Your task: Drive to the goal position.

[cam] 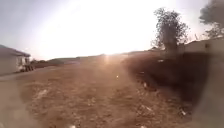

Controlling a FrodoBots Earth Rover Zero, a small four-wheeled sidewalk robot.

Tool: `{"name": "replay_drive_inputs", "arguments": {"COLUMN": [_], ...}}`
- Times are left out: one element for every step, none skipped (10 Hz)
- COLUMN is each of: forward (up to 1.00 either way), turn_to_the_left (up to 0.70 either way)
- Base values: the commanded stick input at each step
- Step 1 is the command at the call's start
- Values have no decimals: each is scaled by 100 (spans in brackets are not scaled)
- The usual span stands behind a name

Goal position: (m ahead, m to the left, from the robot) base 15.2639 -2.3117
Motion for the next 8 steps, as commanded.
{"name": "replay_drive_inputs", "arguments": {"forward": [70, 70, 70, 70, 70, 70, 70, 70], "turn_to_the_left": [0, 0, 0, 0, 0, 0, 0, 0]}}
